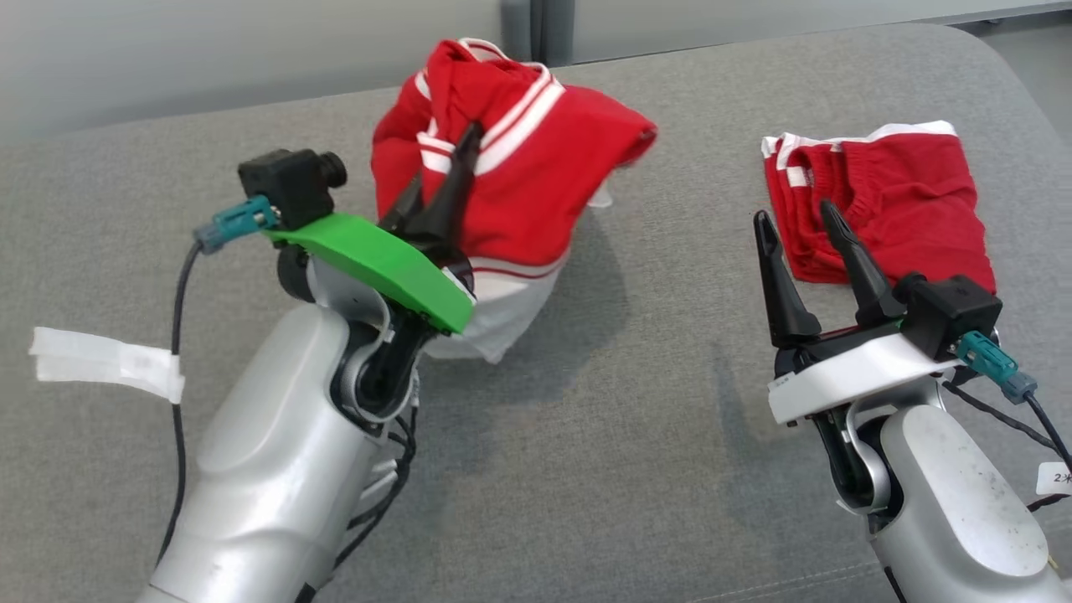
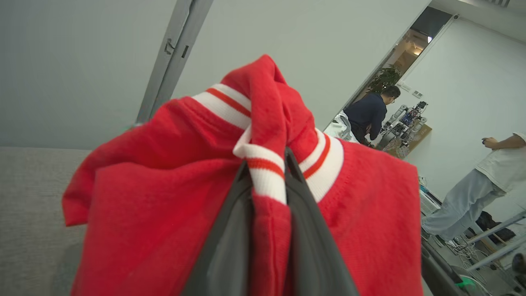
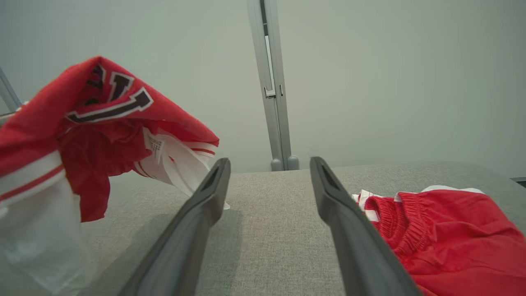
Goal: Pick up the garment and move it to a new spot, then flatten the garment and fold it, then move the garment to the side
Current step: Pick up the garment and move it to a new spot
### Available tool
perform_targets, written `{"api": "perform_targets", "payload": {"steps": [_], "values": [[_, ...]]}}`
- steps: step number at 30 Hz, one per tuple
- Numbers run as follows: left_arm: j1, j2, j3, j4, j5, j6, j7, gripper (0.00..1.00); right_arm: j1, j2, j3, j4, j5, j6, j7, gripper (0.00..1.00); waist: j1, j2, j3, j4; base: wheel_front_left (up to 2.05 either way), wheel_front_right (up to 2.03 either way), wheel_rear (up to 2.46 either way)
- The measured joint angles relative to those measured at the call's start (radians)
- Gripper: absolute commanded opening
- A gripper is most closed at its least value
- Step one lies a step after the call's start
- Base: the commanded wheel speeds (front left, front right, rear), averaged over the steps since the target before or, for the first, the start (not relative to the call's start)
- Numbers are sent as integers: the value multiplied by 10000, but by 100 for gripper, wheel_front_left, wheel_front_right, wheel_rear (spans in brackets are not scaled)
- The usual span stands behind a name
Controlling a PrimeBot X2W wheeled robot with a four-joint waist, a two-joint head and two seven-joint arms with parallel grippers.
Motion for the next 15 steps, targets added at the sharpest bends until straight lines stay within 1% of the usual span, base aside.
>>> {"api": "perform_targets", "payload": {"steps": [1, 2, 6, 7, 11, 13, 15], "values": [[0, 0, 0, 0, 0, 0, 0, 0, 0, 0, 0, 0, 0, 0, 0, 100, 0, 0, 0, 0, 0, 0, 0], [253, 13, -552, -186, -479, 138, 173, 0, 7, 10, 0, 2, 0, 0, 0, 100, 0, 0, -73, -230, 0, 0, 0], [872, 21, -1354, -353, -1406, 558, 364, 0, 28, 42, 6, 6, 0, 71, -2, 100, 0, 0, -149, -652, 0, 0, 0], [872, 21, -1354, -353, -1406, 558, 364, 0, 28, 42, 6, 6, 0, 71, -2, 100, 0, 0, -149, -652, 0, 0, 0], [1236, 50, -1384, -299, -2602, 1220, 376, 0, 31, 65, -6, 19, 2, 86, -2, 100, 0, 0, -133, -1008, 0, 0, 0], [1313, 52, -1129, -138, -3233, 1603, 355, 0, 32, 73, -17, 27, 4, 88, -10, 100, 0, 0, -91, -1152, 0, 0, 0], [1312, 58, -754, 188, -3553, 1925, 194, 0, 32, 79, -63, 33, 15, 86, -12, 100, 0, 0, -29, -1267, 0, 0, 0]]}}
